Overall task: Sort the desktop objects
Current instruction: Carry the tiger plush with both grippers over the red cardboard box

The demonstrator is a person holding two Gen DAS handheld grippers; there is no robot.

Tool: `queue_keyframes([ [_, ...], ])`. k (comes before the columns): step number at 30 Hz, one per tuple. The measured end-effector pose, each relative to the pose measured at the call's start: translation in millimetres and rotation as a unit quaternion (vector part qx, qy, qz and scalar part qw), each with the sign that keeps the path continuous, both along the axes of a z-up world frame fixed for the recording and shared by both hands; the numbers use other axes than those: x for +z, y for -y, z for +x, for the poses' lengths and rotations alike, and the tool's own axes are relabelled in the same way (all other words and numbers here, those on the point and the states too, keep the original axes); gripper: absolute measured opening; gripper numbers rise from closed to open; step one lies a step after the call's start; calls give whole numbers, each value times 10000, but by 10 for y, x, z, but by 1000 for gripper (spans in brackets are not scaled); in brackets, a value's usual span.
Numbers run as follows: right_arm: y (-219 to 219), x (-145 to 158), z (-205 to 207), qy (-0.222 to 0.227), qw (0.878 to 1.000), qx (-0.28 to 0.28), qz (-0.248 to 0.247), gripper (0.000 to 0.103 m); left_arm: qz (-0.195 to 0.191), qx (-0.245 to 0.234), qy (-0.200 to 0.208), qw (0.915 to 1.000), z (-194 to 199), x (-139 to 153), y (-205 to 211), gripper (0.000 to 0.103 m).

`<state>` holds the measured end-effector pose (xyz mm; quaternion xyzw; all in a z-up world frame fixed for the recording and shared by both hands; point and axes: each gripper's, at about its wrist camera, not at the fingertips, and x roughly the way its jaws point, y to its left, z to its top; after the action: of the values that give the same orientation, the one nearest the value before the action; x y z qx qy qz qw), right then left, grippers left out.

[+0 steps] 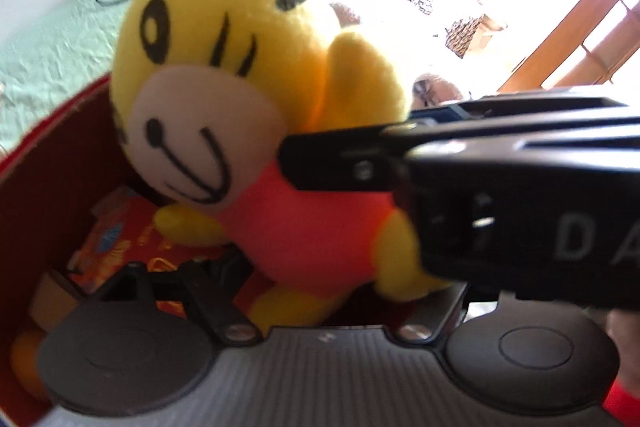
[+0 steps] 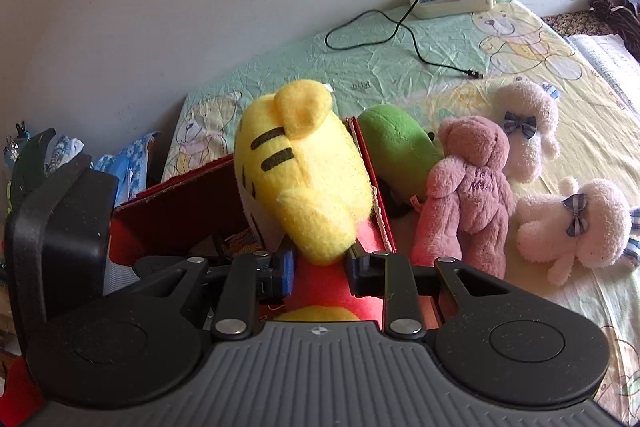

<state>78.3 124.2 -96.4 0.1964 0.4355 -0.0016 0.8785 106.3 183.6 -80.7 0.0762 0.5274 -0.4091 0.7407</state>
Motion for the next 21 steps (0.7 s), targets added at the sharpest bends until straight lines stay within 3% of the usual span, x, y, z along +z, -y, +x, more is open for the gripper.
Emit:
queue_keyframes([
  [5, 64, 20, 17, -82, 9993, 352, 54, 29, 43, 106, 14, 9999, -34, -25, 74, 80],
  [8, 134, 170, -96, 303, 9988, 377, 64, 33, -20, 156, 186, 9997, -103, 70, 33, 82],
  [13, 255, 368, -78, 969, 9952, 127, 22, 48, -445, 376, 183, 9981, -206, 171, -165, 85],
  [15, 306, 375, 24, 1242, 9920, 92, 223, 46, -481, 372, 225, 9979, -206, 190, -183, 85],
  [18, 271, 346, 188, 1478, 9887, 198, 127, 46, -387, 332, 290, 9983, -201, 184, -297, 87],
  [21, 211, 283, 309, 1397, 9893, 419, 89, 40, -349, 377, 201, 9985, -175, 93, -285, 88],
])
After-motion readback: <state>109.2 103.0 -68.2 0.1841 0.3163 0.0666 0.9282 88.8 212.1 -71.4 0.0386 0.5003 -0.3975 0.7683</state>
